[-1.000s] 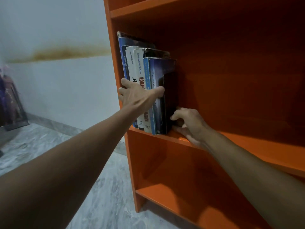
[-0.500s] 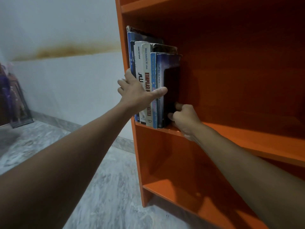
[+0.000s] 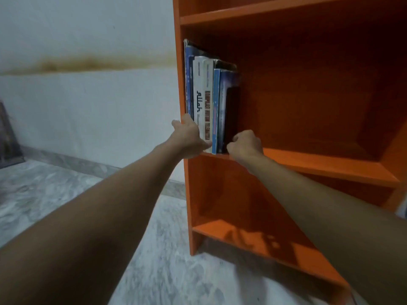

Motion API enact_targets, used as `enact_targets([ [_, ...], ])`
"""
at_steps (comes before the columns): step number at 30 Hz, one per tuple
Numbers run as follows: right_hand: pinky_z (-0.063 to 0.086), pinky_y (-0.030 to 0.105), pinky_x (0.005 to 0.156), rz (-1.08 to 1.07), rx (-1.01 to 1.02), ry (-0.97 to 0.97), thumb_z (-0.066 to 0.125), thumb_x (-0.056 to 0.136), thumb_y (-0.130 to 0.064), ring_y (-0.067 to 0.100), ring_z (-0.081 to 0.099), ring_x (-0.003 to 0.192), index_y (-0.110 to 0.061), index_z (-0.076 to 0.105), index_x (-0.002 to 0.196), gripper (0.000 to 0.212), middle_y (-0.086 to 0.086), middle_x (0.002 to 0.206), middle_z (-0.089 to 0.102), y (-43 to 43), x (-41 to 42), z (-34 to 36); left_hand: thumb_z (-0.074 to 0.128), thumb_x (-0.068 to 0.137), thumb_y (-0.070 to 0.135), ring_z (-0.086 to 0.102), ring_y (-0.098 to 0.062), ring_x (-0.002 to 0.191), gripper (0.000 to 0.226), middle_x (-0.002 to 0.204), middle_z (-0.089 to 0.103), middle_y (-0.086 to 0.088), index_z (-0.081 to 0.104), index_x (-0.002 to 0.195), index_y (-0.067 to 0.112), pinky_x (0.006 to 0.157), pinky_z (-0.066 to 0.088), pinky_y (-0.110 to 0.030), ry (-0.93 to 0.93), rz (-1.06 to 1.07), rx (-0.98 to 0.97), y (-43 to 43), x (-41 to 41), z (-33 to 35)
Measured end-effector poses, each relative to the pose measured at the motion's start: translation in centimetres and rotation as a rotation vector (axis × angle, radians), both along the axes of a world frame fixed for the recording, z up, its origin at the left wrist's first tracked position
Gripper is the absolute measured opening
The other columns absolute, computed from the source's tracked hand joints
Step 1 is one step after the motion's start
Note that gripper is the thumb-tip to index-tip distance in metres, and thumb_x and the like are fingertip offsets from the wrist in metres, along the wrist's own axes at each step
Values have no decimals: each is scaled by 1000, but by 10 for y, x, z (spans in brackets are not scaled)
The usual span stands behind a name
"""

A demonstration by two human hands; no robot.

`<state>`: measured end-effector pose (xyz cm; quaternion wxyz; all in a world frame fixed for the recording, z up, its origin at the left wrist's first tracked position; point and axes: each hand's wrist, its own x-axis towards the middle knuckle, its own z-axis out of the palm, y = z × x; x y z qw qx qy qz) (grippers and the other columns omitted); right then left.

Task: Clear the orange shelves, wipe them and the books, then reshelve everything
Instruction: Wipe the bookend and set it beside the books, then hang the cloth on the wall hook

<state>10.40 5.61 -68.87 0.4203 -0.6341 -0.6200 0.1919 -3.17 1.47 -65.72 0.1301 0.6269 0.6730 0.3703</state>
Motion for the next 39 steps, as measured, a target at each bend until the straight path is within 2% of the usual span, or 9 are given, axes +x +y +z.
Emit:
enact_targets([
  [3, 54, 36, 83, -124, 35, -205, 61, 87, -13, 30, 63, 104, -13, 63, 117, 30, 8, 116, 65, -42, 0, -10, 70, 89, 22, 42, -35, 132, 76, 142, 29, -17, 21, 146, 11, 98, 49, -43, 73, -55, -77, -22, -5, -22],
  [9, 53, 40, 74, -147, -215, -442, 55, 83, -12, 35, 63, 91, -14, 56, 81, 4, 11, 95, 64, -141, 40, -72, 66, 91, 40, 33, -40, 139, 90, 157, 16, -22, 10, 153, 7, 109, 36, -46, 245, -222, -311, -71, 23, -86],
  [17, 41, 29, 56, -115, -491, -609, 56, 83, -14, 35, 58, 79, -10, 46, 67, 20, 10, 76, 55, -257, 87, -193, 50, 99, 21, 39, -43, 131, 59, 148, 29, -26, 23, 144, -5, 94, 40, -46, 515, -500, -489, -149, 82, -196],
  [19, 49, 32, 66, -103, -558, -601, 58, 85, -15, 33, 60, 92, -8, 59, 88, 7, 9, 94, 61, -276, 89, -214, 52, 99, 21, 54, -36, 113, 52, 129, 52, -21, 36, 139, -7, 87, 43, -42, 535, -584, -522, -164, 85, -215],
  [22, 52, 39, 90, -111, -655, -627, 56, 88, -19, 32, 56, 110, -9, 52, 127, 41, 11, 127, 55, -292, 86, -250, 55, 97, 23, 57, -30, 97, 45, 114, 59, -18, 49, 130, -8, 74, 44, -34, 601, -601, -576, -185, 80, -247],
  [24, 51, 37, 91, -88, -680, -603, 57, 88, -18, 32, 57, 111, -9, 51, 130, 44, 13, 129, 56, -299, 79, -276, 57, 95, 19, 54, -33, 109, 49, 125, 52, -20, 41, 133, -8, 72, 44, -35, 569, -565, -655, -197, 74, -276],
  [30, 52, 32, 78, 1, -831, -496, 58, 89, -12, 32, 61, 103, -8, 56, 124, 35, 16, 120, 60, -319, 55, -359, 66, 91, 20, 61, -23, 81, 26, 84, 60, -9, 62, 109, 3, 50, 48, -24, 435, -534, -969, -239, 58, -354],
  [35, 50, 36, 85, -10, -931, -484, 64, 88, -23, 35, 54, 108, -15, 46, 126, 43, 19, 132, 39, -330, 52, -408, 65, 92, 24, 63, -27, 113, 45, 127, 60, -13, 53, 133, 11, 88, 54, -31, 434, -475, -1106, -256, 56, -410],
  [39, 50, 31, 78, -61, -915, -394, 68, 83, -20, 30, 57, 107, -13, 52, 117, 38, 14, 118, 56, -324, 59, -411, 65, 89, 22, 63, -29, 106, 37, 116, 62, -13, 59, 122, 6, 86, 56, -34, 347, -435, -1026, -244, 53, -421],
])
